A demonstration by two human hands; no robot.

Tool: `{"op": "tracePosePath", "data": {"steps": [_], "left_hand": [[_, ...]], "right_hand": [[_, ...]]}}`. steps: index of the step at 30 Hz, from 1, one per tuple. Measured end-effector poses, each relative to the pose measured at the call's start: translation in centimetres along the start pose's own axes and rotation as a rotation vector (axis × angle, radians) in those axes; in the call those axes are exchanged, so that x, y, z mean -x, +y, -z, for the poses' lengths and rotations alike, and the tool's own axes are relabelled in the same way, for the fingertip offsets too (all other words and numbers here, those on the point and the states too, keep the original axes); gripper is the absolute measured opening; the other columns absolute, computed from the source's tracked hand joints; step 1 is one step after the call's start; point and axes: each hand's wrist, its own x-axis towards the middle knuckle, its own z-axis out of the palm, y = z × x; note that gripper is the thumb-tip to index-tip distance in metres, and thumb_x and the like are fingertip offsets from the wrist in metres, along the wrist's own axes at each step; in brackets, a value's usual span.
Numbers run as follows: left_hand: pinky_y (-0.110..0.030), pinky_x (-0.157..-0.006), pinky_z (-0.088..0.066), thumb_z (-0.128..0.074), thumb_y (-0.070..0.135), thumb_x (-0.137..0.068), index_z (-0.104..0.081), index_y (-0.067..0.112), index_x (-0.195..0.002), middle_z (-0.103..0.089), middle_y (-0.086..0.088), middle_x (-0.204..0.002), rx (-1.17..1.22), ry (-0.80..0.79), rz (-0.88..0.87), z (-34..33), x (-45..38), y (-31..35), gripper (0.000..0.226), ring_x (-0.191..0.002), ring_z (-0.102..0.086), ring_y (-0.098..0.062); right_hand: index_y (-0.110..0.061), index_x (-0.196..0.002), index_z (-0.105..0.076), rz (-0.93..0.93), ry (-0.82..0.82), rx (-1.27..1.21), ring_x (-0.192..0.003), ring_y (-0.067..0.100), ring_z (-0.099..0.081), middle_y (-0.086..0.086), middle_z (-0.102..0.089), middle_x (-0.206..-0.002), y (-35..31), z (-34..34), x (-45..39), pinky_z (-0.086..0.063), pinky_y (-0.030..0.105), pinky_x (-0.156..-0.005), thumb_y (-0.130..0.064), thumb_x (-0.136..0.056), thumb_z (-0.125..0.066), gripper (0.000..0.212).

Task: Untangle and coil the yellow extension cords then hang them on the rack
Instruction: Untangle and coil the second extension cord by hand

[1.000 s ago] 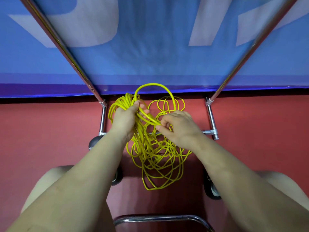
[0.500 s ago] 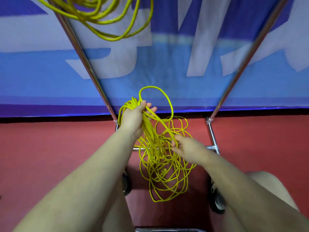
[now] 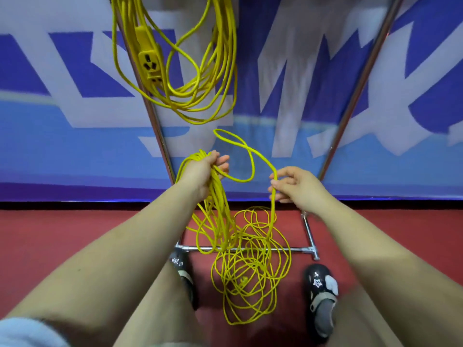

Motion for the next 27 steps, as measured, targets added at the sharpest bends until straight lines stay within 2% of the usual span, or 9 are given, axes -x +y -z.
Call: {"op": "tracePosePath", "data": {"steps": [4,6,9,11,16,19,21,24,27], "left_hand": [[-0.018,-0.041,-0.047,-0.049,0.012,-0.097,-0.050,0.012,-0.078,-0.057,-0.002,-0.064,-0.128,-0.011,-0.041,-0.1,0.9,-1.2,0.019,-0.030,-0.038,-0.004],[-0.018,-0.041,-0.047,-0.049,0.011,-0.097,-0.049,0.012,-0.080,-0.063,0.000,-0.060,-0.186,-0.054,-0.044,-0.1,1.3,-1.6,0.017,-0.033,-0.044,-0.004],[-0.021,-0.049,-0.054,-0.045,0.008,-0.098,-0.049,0.013,-0.082,-0.070,0.000,-0.066,-0.228,-0.167,0.000,-0.4,1.9,-1.8,0.017,-0.050,-0.065,-0.007],[-0.023,-0.054,-0.055,-0.045,0.007,-0.098,-0.051,0.011,-0.086,-0.071,-0.001,-0.071,-0.246,-0.238,0.013,-0.6,2.3,-1.9,0.014,-0.058,-0.069,-0.010],[-0.027,-0.059,-0.054,-0.042,0.012,-0.099,-0.053,0.007,-0.112,-0.073,0.001,-0.072,-0.371,-0.395,0.014,-0.6,3.2,-1.7,0.018,-0.063,-0.069,-0.010],[-0.030,-0.067,-0.055,-0.043,0.013,-0.099,-0.057,0.012,-0.097,-0.072,0.000,-0.072,-0.446,-0.447,0.014,-0.5,3.5,-1.9,0.015,-0.065,-0.069,-0.010],[-0.026,-0.062,-0.055,-0.045,0.010,-0.098,-0.058,0.012,-0.091,-0.070,0.001,-0.072,-0.476,-0.468,0.007,-0.4,3.6,-2.2,0.015,-0.065,-0.067,-0.008],[-0.020,-0.056,-0.053,-0.049,0.006,-0.095,-0.059,0.011,-0.089,-0.066,0.003,-0.068,-0.513,-0.470,-0.020,-0.8,3.7,-2.3,0.013,-0.063,-0.065,-0.006],[-0.023,-0.052,-0.051,-0.050,0.005,-0.094,-0.059,0.011,-0.085,-0.064,0.005,-0.060,-0.484,-0.408,-0.037,-1.2,3.4,-2.1,0.014,-0.059,-0.064,-0.008]], "right_hand": [[-0.019,-0.084,-0.048,-0.099,0.053,-0.198,-0.044,-0.001,-0.060,0.001,-0.062,-0.077,-3.1,-1.3,-1.0,-0.050,0.014,-0.048,-0.017,-0.094,-0.053,0.012],[-0.018,-0.083,-0.046,-0.164,0.064,-0.269,-0.044,0.000,-0.060,0.000,-0.060,-0.076,-4.2,-1.9,-1.6,-0.049,0.014,-0.046,-0.019,-0.095,-0.052,0.014],[-0.016,-0.077,-0.047,-0.202,0.078,-0.301,-0.050,0.003,-0.061,-0.001,-0.058,-0.074,-5.6,-2.4,-2.4,-0.048,0.013,-0.046,-0.019,-0.096,-0.050,0.019],[-0.015,-0.076,-0.047,-0.222,0.114,-0.312,-0.055,0.006,-0.060,-0.001,-0.056,-0.073,-6.3,-2.5,-3.1,-0.048,0.013,-0.045,-0.018,-0.097,-0.049,0.021],[-0.014,-0.072,-0.046,-0.287,0.190,-0.272,-0.030,-0.002,-0.052,-0.002,-0.054,-0.070,-7.2,-2.5,-4.5,-0.045,0.013,-0.038,-0.018,-0.097,-0.049,0.025],[-0.014,-0.072,-0.046,-0.287,0.235,-0.271,-0.029,0.000,-0.051,-0.001,-0.054,-0.070,-7.8,-1.6,-5.0,-0.044,0.014,-0.036,-0.017,-0.096,-0.050,0.025],[-0.013,-0.073,-0.047,-0.278,0.249,-0.281,-0.030,0.001,-0.053,-0.001,-0.055,-0.070,-8.2,-0.8,-5.1,-0.045,0.014,-0.036,-0.017,-0.096,-0.051,0.023],[-0.014,-0.077,-0.050,-0.245,0.229,-0.322,-0.038,0.003,-0.058,0.000,-0.057,-0.074,-8.7,-0.4,-4.8,-0.048,0.015,-0.041,-0.017,-0.095,-0.052,0.019],[-0.015,-0.094,-0.053,-0.156,0.193,-0.355,-0.073,0.012,-0.064,-0.001,-0.059,-0.081,-8.9,-0.5,-4.0,-0.052,0.019,-0.055,-0.017,-0.096,-0.049,0.005]]}}
